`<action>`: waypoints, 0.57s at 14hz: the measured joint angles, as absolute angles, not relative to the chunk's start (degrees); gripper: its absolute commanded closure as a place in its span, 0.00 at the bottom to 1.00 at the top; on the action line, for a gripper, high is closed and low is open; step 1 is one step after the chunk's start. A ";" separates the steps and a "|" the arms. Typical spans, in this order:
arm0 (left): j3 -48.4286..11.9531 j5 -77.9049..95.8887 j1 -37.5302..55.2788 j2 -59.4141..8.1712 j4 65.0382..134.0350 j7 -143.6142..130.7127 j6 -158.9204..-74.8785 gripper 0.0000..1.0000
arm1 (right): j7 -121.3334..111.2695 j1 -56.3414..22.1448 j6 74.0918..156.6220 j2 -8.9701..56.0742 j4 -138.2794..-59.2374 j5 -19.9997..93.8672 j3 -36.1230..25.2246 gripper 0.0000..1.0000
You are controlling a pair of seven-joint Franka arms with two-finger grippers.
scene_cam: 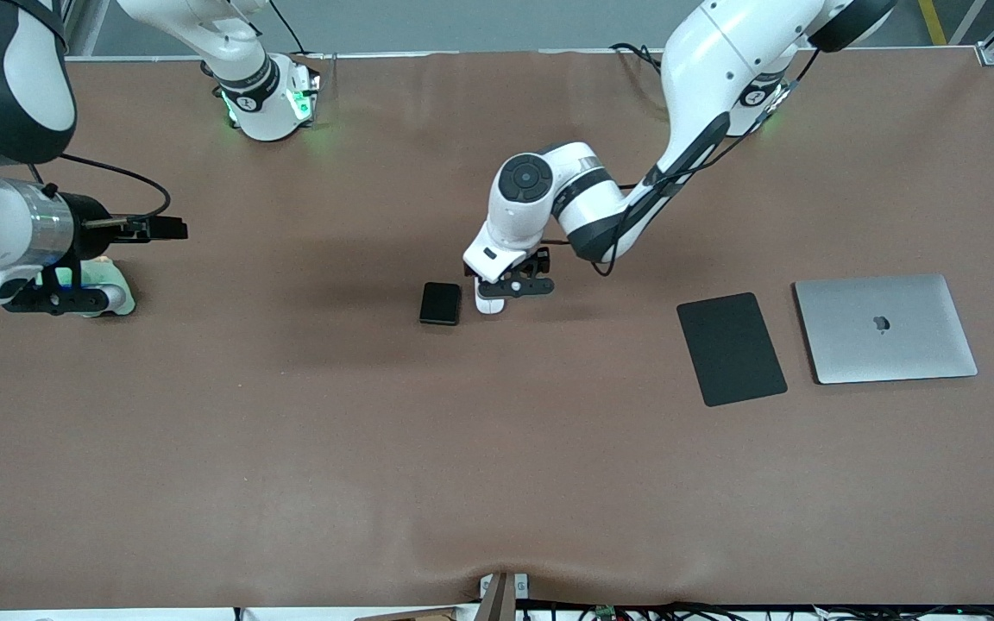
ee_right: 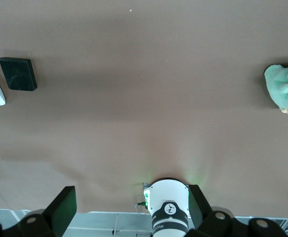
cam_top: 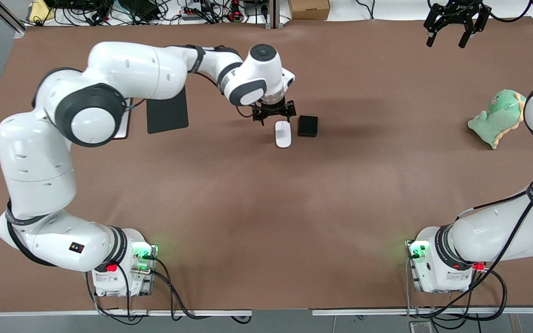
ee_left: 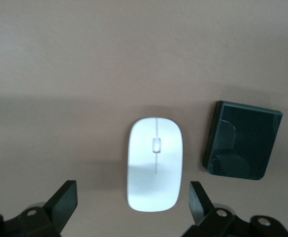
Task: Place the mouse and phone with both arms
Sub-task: 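Lower the left gripper and grasp the white mouse while the right approaches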
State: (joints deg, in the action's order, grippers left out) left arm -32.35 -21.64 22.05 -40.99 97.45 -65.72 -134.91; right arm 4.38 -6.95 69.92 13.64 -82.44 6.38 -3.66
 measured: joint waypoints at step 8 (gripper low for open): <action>-24.95 -21.71 30.74 -46.23 91.64 -65.97 -134.91 0.09 | 4.40 -7.82 71.56 14.11 -83.75 7.22 -3.58 0.00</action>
